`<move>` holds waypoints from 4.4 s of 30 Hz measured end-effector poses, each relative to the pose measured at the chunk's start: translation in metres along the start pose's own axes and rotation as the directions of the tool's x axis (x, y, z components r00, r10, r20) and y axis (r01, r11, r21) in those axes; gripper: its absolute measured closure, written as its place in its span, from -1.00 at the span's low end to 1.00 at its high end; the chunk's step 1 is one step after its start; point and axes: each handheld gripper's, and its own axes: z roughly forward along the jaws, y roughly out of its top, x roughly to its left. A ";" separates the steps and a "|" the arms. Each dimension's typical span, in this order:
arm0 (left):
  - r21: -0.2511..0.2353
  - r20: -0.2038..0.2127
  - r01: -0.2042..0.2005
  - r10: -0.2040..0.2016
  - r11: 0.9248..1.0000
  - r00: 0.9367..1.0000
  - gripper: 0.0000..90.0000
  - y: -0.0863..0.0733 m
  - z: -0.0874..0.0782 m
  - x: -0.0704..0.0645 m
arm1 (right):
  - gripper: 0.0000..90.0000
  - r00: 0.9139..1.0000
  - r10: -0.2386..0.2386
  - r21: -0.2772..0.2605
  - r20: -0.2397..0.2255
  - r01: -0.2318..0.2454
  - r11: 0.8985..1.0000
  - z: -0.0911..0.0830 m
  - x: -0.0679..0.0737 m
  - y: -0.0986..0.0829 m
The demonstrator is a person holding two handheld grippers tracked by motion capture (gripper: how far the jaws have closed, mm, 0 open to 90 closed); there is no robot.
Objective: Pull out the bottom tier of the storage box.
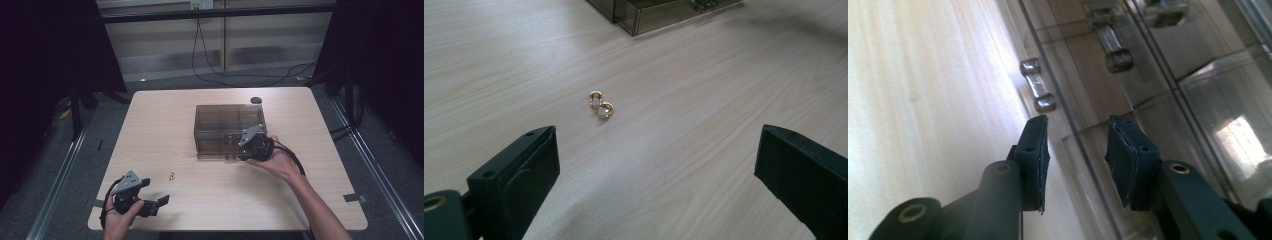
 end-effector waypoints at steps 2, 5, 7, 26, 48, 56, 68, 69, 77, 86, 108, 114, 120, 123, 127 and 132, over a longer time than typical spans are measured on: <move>-0.001 0.000 0.001 -0.001 1.000 1.000 -0.91 0.000 0.000 0.000 | 0.36 1.000 0.003 0.017 -0.018 -0.003 1.000 0.001 -0.004 0.000; 0.001 0.000 0.000 0.000 1.000 1.000 -0.91 0.000 0.000 0.000 | 0.36 0.999 0.000 0.039 -0.033 0.001 0.999 0.002 -0.009 0.001; 0.001 0.000 0.000 0.000 1.000 1.000 -0.91 0.000 0.000 0.000 | 0.36 0.999 0.000 0.047 -0.036 0.002 0.999 0.003 -0.011 0.001; 0.008 -0.001 -0.004 0.004 1.000 1.000 -0.91 0.000 0.001 0.000 | 0.51 0.991 -0.009 0.137 -0.137 0.028 0.990 0.021 -0.022 -0.001; 0.007 0.000 -0.002 0.002 1.000 1.000 -0.91 0.000 0.000 0.000 | 0.81 0.978 -0.048 0.155 -0.202 0.080 0.985 0.025 -0.022 0.003; 0.005 0.001 -0.003 0.003 1.000 1.000 -0.91 0.000 0.000 0.000 | 0.83 0.977 -0.051 0.160 -0.207 0.085 0.984 0.024 -0.021 0.003; 0.005 0.002 -0.004 0.004 1.000 1.000 -0.91 0.000 0.000 0.000 | 0.86 0.970 -0.081 0.160 -0.229 0.120 0.980 0.022 -0.016 0.004; 0.006 0.001 -0.004 0.004 1.000 1.000 -0.91 0.000 0.000 0.000 | 0.86 0.970 -0.082 0.160 -0.230 0.120 0.980 0.022 -0.016 0.004; 0.006 0.002 -0.003 0.003 1.000 1.000 -0.91 0.000 0.000 0.000 | 0.87 0.967 -0.088 0.165 -0.238 0.129 0.978 0.021 -0.013 0.003; 0.009 0.000 -0.003 0.003 1.000 1.000 -0.91 0.000 0.000 0.000 | 0.87 0.963 -0.104 0.164 -0.247 0.148 0.975 0.018 -0.010 0.001; 0.012 0.005 -0.007 0.006 1.000 1.000 -0.91 0.000 0.000 -0.001 | 0.89 0.957 -0.108 0.169 -0.269 0.158 0.973 0.013 0.000 -0.001; 0.012 0.005 -0.007 0.007 1.000 1.000 -0.91 0.000 0.000 -0.001 | 0.90 0.955 -0.116 0.165 -0.272 0.165 0.972 0.013 0.003 -0.001; 0.009 0.006 -0.005 0.005 1.000 1.000 -0.91 0.000 0.001 -0.001 | 0.91 0.952 -0.125 0.161 -0.278 0.175 0.971 0.012 0.004 -0.002; 0.010 0.005 -0.006 0.006 1.000 1.000 -0.91 0.000 0.001 -0.001 | 0.91 0.952 -0.126 0.163 -0.280 0.176 0.971 0.012 0.005 -0.002; 0.009 0.006 -0.005 0.005 1.000 1.000 -0.91 0.000 0.001 -0.001 | 0.91 0.951 -0.124 0.165 -0.284 0.175 0.971 0.011 0.007 -0.002; 0.009 0.006 -0.005 0.005 1.000 1.000 -0.91 0.000 0.001 -0.002 | 0.92 0.950 -0.128 0.166 -0.286 0.180 0.970 0.011 0.008 -0.002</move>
